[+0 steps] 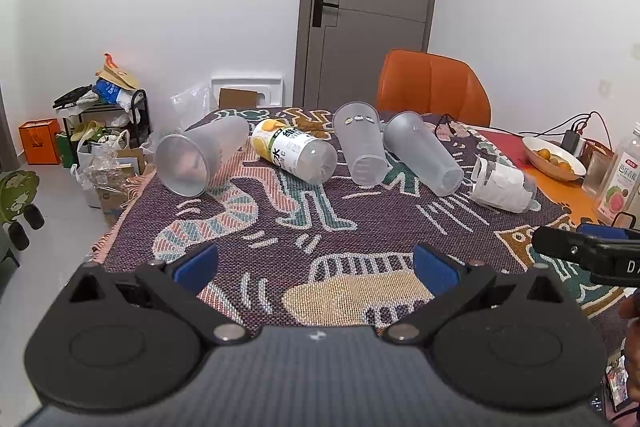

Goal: Flip cup upright

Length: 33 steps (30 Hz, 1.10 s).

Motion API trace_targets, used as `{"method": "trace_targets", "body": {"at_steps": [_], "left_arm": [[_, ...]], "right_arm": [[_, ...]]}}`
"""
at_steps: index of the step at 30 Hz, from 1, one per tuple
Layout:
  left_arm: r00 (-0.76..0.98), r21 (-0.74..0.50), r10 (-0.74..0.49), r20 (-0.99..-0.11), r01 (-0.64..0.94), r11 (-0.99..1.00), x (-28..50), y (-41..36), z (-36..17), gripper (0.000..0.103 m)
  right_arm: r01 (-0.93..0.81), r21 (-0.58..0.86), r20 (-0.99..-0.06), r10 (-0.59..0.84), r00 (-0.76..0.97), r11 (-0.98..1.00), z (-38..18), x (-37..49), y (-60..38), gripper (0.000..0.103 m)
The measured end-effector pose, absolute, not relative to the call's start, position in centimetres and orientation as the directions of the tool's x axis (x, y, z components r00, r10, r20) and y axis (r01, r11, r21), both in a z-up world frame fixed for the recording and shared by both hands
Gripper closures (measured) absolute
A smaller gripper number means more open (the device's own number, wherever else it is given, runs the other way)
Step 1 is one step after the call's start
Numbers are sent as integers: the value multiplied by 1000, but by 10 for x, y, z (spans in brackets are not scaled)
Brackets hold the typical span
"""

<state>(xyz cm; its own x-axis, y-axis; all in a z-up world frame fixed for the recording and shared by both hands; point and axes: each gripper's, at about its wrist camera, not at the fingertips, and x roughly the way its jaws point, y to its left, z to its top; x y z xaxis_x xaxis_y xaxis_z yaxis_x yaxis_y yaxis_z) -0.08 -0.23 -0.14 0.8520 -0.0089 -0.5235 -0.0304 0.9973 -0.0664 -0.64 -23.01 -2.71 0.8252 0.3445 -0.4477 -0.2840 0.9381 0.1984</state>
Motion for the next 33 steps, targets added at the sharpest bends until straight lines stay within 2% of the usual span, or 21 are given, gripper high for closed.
{"method": "trace_targets", "body": {"at_steps": [33], "left_arm": [[857, -65, -12, -515, -25, 998, 4, -7, 0, 0]], "right_arm": [[-280, 196, -444, 340, 829, 940, -25, -3, -234, 0]]}}
